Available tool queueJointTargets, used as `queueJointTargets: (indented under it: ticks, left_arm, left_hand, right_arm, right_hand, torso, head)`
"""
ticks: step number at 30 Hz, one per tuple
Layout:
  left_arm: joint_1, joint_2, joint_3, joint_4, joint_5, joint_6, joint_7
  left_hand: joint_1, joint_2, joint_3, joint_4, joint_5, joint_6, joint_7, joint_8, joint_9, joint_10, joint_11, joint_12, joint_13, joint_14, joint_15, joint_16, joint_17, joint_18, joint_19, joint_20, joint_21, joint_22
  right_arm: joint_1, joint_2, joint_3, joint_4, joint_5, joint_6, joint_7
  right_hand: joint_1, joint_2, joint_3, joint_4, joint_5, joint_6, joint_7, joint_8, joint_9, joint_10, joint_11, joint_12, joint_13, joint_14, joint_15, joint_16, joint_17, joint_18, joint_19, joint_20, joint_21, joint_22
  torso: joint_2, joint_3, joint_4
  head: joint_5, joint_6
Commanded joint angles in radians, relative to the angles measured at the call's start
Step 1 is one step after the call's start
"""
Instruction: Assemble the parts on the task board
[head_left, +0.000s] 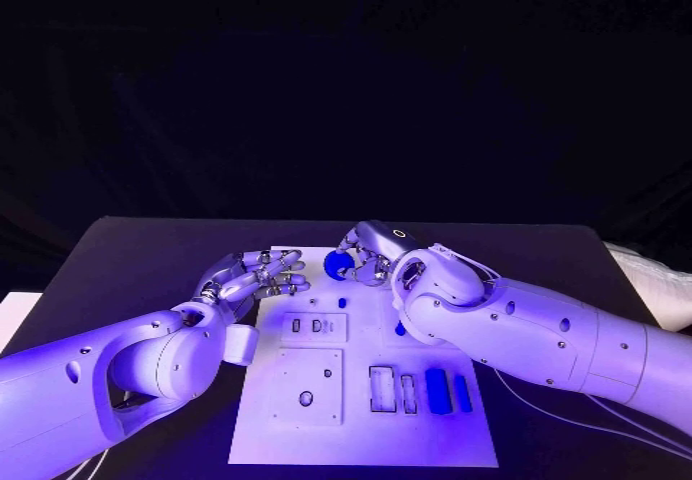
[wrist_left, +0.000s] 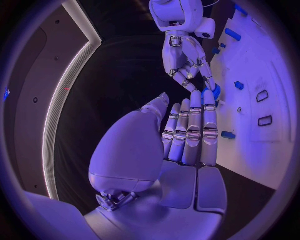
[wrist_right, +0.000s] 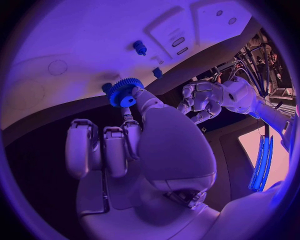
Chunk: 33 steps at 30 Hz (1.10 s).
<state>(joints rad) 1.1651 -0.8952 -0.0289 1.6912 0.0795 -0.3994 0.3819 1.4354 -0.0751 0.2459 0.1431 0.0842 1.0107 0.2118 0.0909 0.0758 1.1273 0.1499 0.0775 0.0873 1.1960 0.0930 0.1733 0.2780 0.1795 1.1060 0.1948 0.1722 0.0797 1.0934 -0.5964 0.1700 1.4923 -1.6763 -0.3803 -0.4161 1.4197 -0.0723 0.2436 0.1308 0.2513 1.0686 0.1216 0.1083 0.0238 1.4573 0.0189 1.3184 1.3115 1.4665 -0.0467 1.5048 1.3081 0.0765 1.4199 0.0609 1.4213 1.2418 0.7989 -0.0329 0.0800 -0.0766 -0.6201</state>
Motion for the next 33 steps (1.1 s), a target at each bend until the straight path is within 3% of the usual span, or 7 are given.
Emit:
queueJointTargets:
  ticks: [1,10,14,20,24,31,33]
  left_arm:
    - [0.001,-0.001,0.001,0.0,0.006,0.022,0.019]
    - [0.001,-0.002,0.001,0.0,0.007,0.022,0.02]
    - [0.001,-0.003,0.001,0.0,0.007,0.022,0.02]
    - [0.001,-0.004,0.001,0.001,0.007,0.022,0.019]
    - [0.002,-0.004,0.001,0.002,0.007,0.024,0.018]
    - [0.002,-0.004,0.001,0.003,0.007,0.025,0.016]
    - [0.002,-0.005,0.001,0.003,0.007,0.025,0.016]
  left_hand:
    - [0.006,0.002,0.001,-0.004,-0.001,-0.003,-0.001,-0.004,0.001,-0.006,-0.003,-0.005,-0.001,-0.004,-0.003,-0.004,0.001,0.001,0.005,0.001,-0.004,-0.001]
    - [0.006,0.002,0.001,-0.004,-0.001,-0.003,-0.001,-0.004,0.001,-0.006,-0.003,-0.005,-0.001,-0.004,-0.003,-0.004,0.001,0.001,0.005,0.001,-0.004,-0.001]
    - [0.006,0.003,0.001,-0.004,-0.001,-0.003,-0.001,-0.004,0.001,-0.006,-0.002,-0.005,-0.001,-0.004,-0.003,-0.004,0.002,0.001,0.006,0.001,-0.004,-0.001]
    - [0.005,0.003,0.002,-0.004,-0.001,-0.003,-0.001,-0.004,0.001,-0.006,-0.002,-0.005,-0.001,-0.004,-0.003,-0.004,0.002,0.001,0.006,0.001,-0.004,-0.001]
    - [0.005,0.003,0.002,-0.004,-0.001,-0.003,-0.001,-0.004,0.001,-0.006,-0.002,-0.005,-0.001,-0.004,-0.003,-0.004,0.002,0.001,0.006,0.001,-0.004,-0.001]
    - [0.005,0.003,0.002,-0.004,-0.001,-0.003,-0.001,-0.004,0.001,-0.006,-0.002,-0.005,-0.001,-0.004,-0.003,-0.004,0.002,0.001,0.006,0.001,-0.004,-0.001]
    - [0.005,0.003,0.002,-0.004,-0.001,-0.003,-0.001,-0.004,0.001,-0.006,-0.002,-0.005,-0.001,-0.004,-0.003,-0.004,0.002,0.001,0.006,0.001,-0.004,-0.001]
  right_arm:
    - [-0.001,0.022,-0.005,-0.021,-0.015,0.022,0.021]
    - [-0.001,0.061,-0.018,-0.068,-0.015,0.055,0.023]
    - [-0.001,0.066,-0.022,-0.079,-0.017,0.056,0.021]
    - [0.0,0.072,-0.024,-0.092,-0.018,0.051,0.023]
    - [0.001,0.076,-0.025,-0.107,-0.014,0.045,0.029]
    - [0.001,0.08,-0.026,-0.123,-0.004,0.049,0.037]
    - [0.001,0.08,-0.026,-0.125,0.003,0.053,0.043]
  right_hand:
    - [-0.012,-0.004,0.013,0.005,0.003,0.035,-0.015,0.005,0.067,0.0,0.001,-0.007,0.031,0.075,-0.004,0.002,0.107,-0.011,0.002,-0.004,0.003,0.001]
    - [-0.021,-0.008,0.016,0.005,-0.003,0.033,-0.013,0.001,0.067,0.0,0.002,-0.009,0.03,0.075,-0.003,0.001,0.105,-0.011,0.001,-0.003,0.003,-0.001]
    - [-0.029,-0.013,0.018,0.005,-0.01,0.029,-0.012,-0.003,0.066,-0.004,0.003,-0.017,0.025,0.074,-0.002,-0.001,0.101,-0.01,0.0,-0.003,0.002,-0.003]
    - [-0.052,-0.036,0.022,0.004,-0.055,-0.029,0.011,-0.044,0.053,-0.038,0.021,-0.084,-0.025,0.072,0.012,-0.005,0.092,-0.009,-0.007,0.007,-0.004,-0.013]
    - [-0.075,-0.056,0.005,0.008,-0.094,-0.085,0.023,-0.049,0.043,-0.054,0.033,-0.115,-0.048,0.072,0.023,-0.006,0.092,-0.007,-0.012,0.018,-0.008,-0.019]
    - [-0.097,-0.071,-0.03,0.023,-0.104,-0.134,0.031,-0.048,0.041,-0.075,0.042,-0.155,-0.078,0.072,0.031,-0.004,0.098,-0.006,-0.015,0.027,-0.01,-0.021]
    - [-0.111,-0.081,-0.054,0.037,-0.087,-0.138,0.031,-0.046,0.042,-0.075,0.043,-0.155,-0.078,0.072,0.033,-0.004,0.097,-0.006,-0.015,0.029,-0.01,-0.021]
  torso:
    - [0.001,0.0005,-0.002]
    - [0.001,0.0025,-0.0029]
    - [0.001,0.0024,-0.005]
    - [0.001,0.0029,-0.0046]
    - [0.001,0.003,-0.0046]
    - [0.001,0.0031,-0.0038]
    - [0.001,0.0032,-0.004]
  head:
    - [0.005,-0.003]
    - [0.006,-0.004]
    - [0.013,-0.007]
    - [0.015,-0.008]
    - [0.014,-0.008]
    - [0.014,-0.009]
    - [0.014,-0.009]
